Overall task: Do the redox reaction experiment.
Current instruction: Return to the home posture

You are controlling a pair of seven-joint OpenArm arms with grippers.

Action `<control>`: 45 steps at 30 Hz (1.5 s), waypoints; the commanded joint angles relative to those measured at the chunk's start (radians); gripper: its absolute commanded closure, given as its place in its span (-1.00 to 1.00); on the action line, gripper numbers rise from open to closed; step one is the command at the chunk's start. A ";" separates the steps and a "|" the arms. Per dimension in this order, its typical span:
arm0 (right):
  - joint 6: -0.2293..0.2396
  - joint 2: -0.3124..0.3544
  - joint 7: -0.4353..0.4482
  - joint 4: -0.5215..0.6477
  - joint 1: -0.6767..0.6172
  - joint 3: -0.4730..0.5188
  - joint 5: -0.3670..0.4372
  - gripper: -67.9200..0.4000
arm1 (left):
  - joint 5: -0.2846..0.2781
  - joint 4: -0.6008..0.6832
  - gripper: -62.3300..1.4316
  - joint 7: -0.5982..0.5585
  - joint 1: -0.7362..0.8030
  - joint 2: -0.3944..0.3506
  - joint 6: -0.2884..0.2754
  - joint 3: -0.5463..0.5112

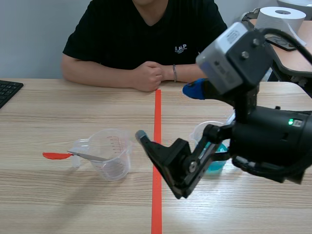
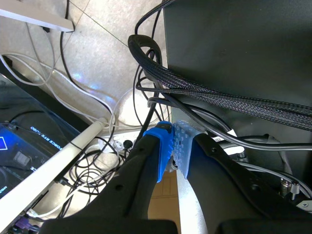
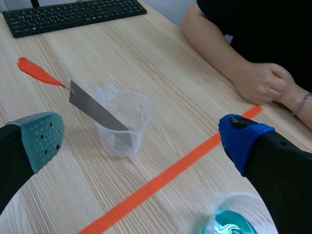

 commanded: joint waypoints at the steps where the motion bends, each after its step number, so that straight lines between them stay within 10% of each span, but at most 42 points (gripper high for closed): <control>1: -0.001 0.015 0.004 0.034 -0.022 0.030 0.014 -1.00 | -0.003 0.011 0.87 -0.006 0.011 0.000 -0.002 0.001; 22: 0.000 -0.040 -0.048 0.240 -0.595 0.392 -0.066 -1.00 | -0.003 0.011 0.87 -0.007 0.010 0.000 -0.002 0.001; 45: -0.001 -0.039 -0.048 0.239 -0.621 0.391 -0.080 -1.00 | -0.003 0.011 0.87 -0.006 0.010 0.000 -0.002 0.001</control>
